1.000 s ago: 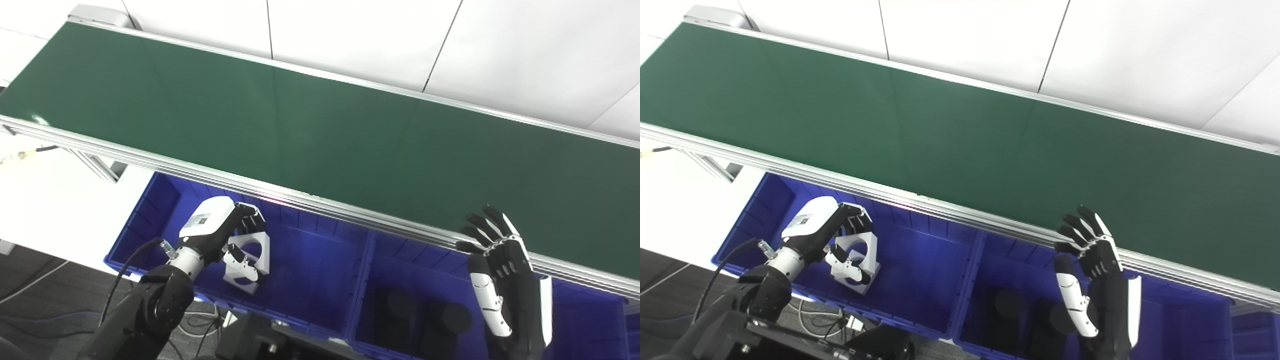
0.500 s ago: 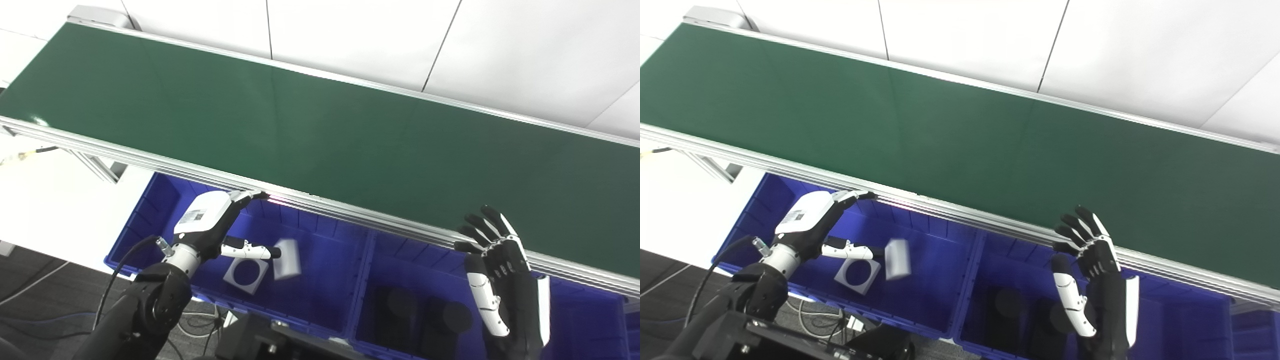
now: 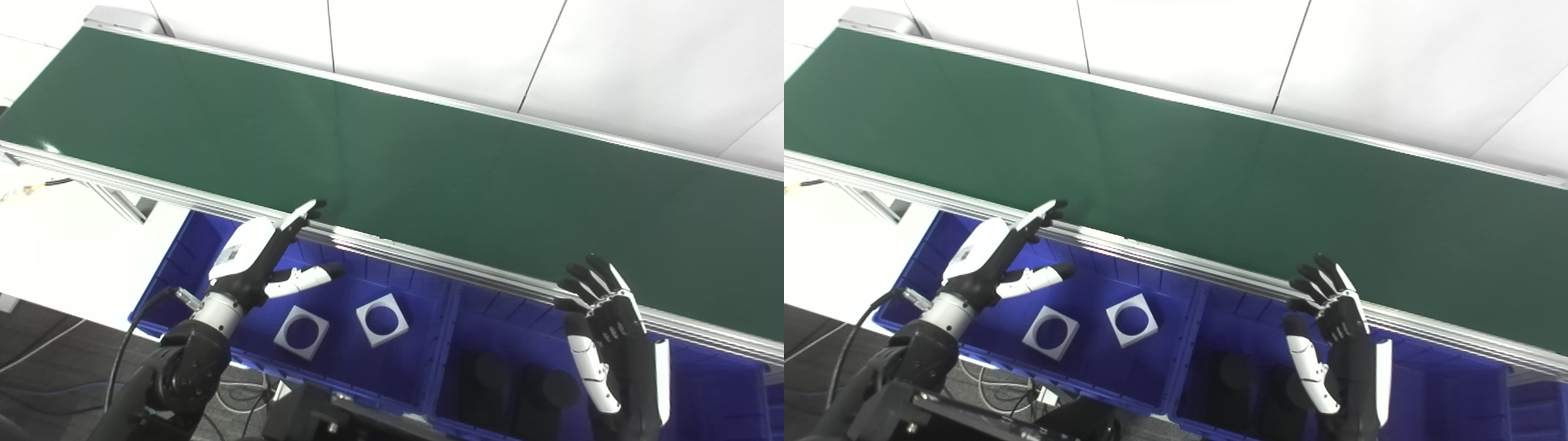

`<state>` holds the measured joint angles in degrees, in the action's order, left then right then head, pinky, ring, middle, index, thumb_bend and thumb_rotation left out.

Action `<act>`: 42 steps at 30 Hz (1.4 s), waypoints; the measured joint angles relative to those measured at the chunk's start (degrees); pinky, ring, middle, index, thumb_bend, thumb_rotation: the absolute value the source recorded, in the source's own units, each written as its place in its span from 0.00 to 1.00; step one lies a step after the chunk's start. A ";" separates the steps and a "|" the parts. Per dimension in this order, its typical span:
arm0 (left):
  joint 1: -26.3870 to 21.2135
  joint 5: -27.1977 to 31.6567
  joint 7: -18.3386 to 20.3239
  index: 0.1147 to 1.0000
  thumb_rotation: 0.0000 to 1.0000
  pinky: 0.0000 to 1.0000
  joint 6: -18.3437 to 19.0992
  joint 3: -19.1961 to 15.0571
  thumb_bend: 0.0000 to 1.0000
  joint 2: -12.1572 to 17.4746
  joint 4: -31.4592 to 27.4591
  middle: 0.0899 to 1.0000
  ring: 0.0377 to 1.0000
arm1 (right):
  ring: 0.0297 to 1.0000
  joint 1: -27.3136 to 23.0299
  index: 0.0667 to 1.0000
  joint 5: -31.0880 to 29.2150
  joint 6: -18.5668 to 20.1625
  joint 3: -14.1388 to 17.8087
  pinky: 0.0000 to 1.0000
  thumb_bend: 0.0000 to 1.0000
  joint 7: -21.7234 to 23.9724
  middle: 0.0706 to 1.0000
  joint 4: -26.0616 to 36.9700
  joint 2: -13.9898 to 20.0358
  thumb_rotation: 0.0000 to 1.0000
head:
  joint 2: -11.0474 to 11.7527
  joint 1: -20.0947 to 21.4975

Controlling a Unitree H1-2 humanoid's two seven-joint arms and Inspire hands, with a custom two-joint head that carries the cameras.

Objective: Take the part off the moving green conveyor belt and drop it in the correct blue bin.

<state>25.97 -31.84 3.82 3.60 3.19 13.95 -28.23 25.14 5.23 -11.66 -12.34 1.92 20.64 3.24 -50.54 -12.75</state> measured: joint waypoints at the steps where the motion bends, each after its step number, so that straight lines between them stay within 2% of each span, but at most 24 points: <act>1: 0.01 2.34 0.52 0.79 0.94 0.56 -0.13 -0.16 0.73 -0.14 -2.86 0.73 0.67 | 0.74 0.02 0.84 0.01 0.00 0.01 0.63 0.49 0.00 0.78 -0.15 -0.01 0.56 | 0.26 0.17; 3: -0.20 7.84 1.30 0.76 0.96 0.60 -0.51 -0.31 0.75 -0.48 -5.93 0.72 0.68 | 0.74 0.02 0.84 0.04 -0.01 -0.02 0.63 0.50 0.00 0.78 -0.40 -0.03 0.57 | 0.79 0.79; 6: -0.58 18.32 3.20 0.76 0.94 0.66 -0.57 -0.14 0.75 -0.80 -7.91 0.74 0.71 | 0.73 0.02 0.83 0.25 -0.09 -0.03 0.62 0.50 -0.03 0.77 -0.79 -0.23 0.56 | 1.67 2.19; 8: -0.90 22.94 4.12 0.77 0.92 0.67 -0.55 0.35 0.76 -0.90 -9.27 0.75 0.72 | 0.72 0.00 0.83 0.75 -0.36 -0.04 0.61 0.51 -0.11 0.77 -1.27 -0.40 0.57 | 2.46 3.08; 10: -1.52 25.13 4.78 0.78 0.89 0.68 -0.40 1.17 0.76 -1.33 -10.41 0.76 0.73 | 0.72 0.00 0.83 1.23 -0.71 -0.07 0.61 0.50 -0.22 0.77 -2.31 -0.53 0.57 | 2.81 3.43; 11: -1.81 25.57 5.10 0.78 0.88 0.69 -0.33 1.56 0.79 -1.73 -10.75 0.76 0.74 | 0.72 0.03 0.83 1.40 -0.72 -0.16 0.61 0.51 -0.24 0.77 -2.54 -0.56 0.58 | 3.68 4.47; 15: -2.77 25.58 5.74 0.81 0.84 0.72 -0.48 3.80 0.81 -3.35 -9.37 0.78 0.77 | 0.72 0.00 0.83 3.25 -1.06 -0.74 0.61 0.54 -0.31 0.77 -2.63 -0.93 0.62 | 4.31 5.63; 16: -2.80 25.68 5.83 0.82 0.82 0.73 -1.18 4.47 0.81 -3.71 -8.21 0.79 0.78 | 0.72 0.02 0.84 3.64 -1.16 -0.82 0.61 0.54 -0.34 0.77 -2.72 -0.98 0.63 | 5.27 7.45; 20: -2.89 27.65 6.03 0.84 0.82 0.77 -4.33 6.86 0.82 -6.49 -0.03 0.81 0.80 | 0.72 -0.13 0.84 5.10 -1.21 -1.19 0.62 0.54 -0.42 0.77 -3.70 -1.30 0.63 | 5.80 8.70; 22: -2.87 28.63 6.37 0.86 0.83 0.78 -5.40 7.99 0.82 -7.02 2.72 0.82 0.80 | 0.73 -0.13 0.84 5.43 -1.22 -1.37 0.62 0.54 -0.42 0.78 -4.35 -1.59 0.62 | 6.42 10.89; 27: -4.23 31.02 6.62 0.85 0.83 0.77 -12.36 8.67 0.81 -7.95 11.68 0.81 0.80 | 0.74 -0.26 0.84 5.77 -1.33 -1.55 0.63 0.52 -0.46 0.78 -4.55 -1.68 0.62 | 6.95 14.24; 28: -4.59 31.36 6.67 0.85 0.84 0.77 -14.01 8.76 0.81 -8.15 13.55 0.81 0.79 | 0.74 -0.25 0.84 5.84 -1.35 -1.64 0.63 0.52 -0.50 0.78 -4.67 -1.69 0.62 | 7.38 16.41; 30: -5.19 31.49 7.01 0.84 0.85 0.77 -16.19 8.91 0.80 -8.48 16.64 0.81 0.79 | 0.74 -0.26 0.84 6.33 -1.45 -1.93 0.63 0.52 -0.57 0.78 -5.04 -1.74 0.60 | 7.38 16.78; 32: -5.60 32.17 7.43 0.84 0.86 0.77 -18.13 8.78 0.78 -8.43 18.72 0.81 0.79 | 0.74 -0.26 0.83 7.07 -1.88 -2.14 0.64 0.52 -0.86 0.78 -5.79 -1.96 0.58 | 7.65 22.56; 34: -6.53 32.80 7.64 0.84 0.87 0.77 -20.43 8.15 0.77 -8.28 21.88 0.81 0.79 | 0.74 -0.28 0.83 8.01 -2.40 -2.42 0.64 0.52 -1.40 0.78 -6.82 -2.39 0.57 | 7.65 23.03; 35: -6.96 33.32 7.79 0.84 0.87 0.78 -20.71 7.84 0.76 -8.08 23.22 0.81 0.79 | 0.74 -0.32 0.83 8.40 -2.47 -2.68 0.64 0.52 -1.51 0.78 -7.17 -2.66 0.57 | 7.65 26.51; 39: -7.72 35.62 8.69 0.84 0.86 0.78 -22.90 6.83 0.74 -6.52 26.08 0.81 0.79 | 0.75 -0.67 0.83 10.33 -3.14 -3.34 0.66 0.53 -2.78 0.79 -9.18 -4.10 0.60 | 7.74 28.12; 42: -8.17 36.40 9.08 0.83 0.84 0.77 -24.27 5.58 0.77 -5.81 28.00 0.81 0.78 | 0.76 -1.14 0.84 11.37 -3.73 -3.71 0.67 0.53 -3.13 0.80 -10.61 -4.71 0.62 | 7.82 28.92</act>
<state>17.81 4.56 12.90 -20.67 8.77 8.14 -0.22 23.99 16.60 -15.38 -16.06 -1.21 10.03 -1.48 -42.71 16.17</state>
